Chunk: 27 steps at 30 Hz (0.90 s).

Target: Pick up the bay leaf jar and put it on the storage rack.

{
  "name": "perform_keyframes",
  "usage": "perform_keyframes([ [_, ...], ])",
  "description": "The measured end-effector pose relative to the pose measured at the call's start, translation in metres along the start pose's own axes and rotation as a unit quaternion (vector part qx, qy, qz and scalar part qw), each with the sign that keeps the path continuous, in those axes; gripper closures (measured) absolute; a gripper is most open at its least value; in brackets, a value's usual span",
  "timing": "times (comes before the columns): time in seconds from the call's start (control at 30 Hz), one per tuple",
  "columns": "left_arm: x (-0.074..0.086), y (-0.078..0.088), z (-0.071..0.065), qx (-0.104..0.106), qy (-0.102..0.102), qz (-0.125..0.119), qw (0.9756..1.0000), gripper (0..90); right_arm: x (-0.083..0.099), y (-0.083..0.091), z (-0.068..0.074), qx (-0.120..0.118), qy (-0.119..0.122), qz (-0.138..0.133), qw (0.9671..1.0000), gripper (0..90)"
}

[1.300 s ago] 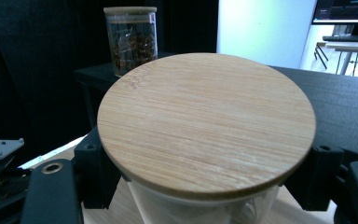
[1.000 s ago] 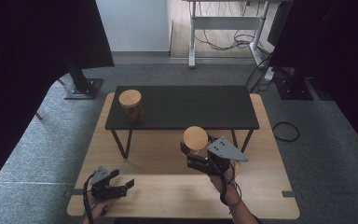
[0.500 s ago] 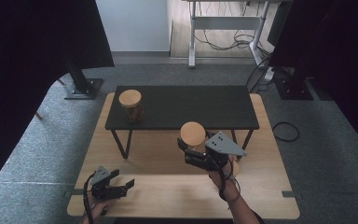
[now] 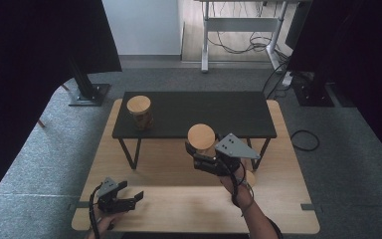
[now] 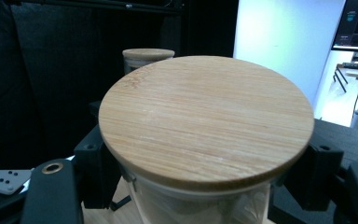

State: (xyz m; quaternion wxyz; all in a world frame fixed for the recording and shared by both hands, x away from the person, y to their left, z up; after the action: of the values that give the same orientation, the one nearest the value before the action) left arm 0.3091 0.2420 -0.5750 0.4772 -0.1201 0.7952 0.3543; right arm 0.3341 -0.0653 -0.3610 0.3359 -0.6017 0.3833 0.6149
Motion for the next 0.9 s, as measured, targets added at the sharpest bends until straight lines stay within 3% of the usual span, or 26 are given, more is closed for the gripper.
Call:
perform_keyframes([
  [0.43, 0.0, 0.0, -0.001, -0.001, -0.004, 0.001, 1.0, 11.7, -0.012, -0.013, -0.009, 0.008, -0.001, -0.007, 0.9999, 24.7],
  [0.9, 0.0, 0.0, -0.001, 0.002, -0.007, 0.002, 1.0, 11.6, -0.018, -0.034, -0.012, 0.004, 0.006, 0.004, 1.0, 24.8],
])
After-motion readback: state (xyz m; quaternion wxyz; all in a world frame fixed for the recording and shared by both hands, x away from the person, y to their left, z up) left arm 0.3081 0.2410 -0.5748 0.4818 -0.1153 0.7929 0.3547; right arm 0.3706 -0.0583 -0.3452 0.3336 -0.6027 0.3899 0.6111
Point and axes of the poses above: each handheld gripper's, and its own axes: y roughly backward along the jaws, x roughly out of its underside, z roughly to its left, the point moved 5 cm from there along -y, roughly forward along the jaws, and after that the axes turned 13 degrees about x, right-handed, at the moved point
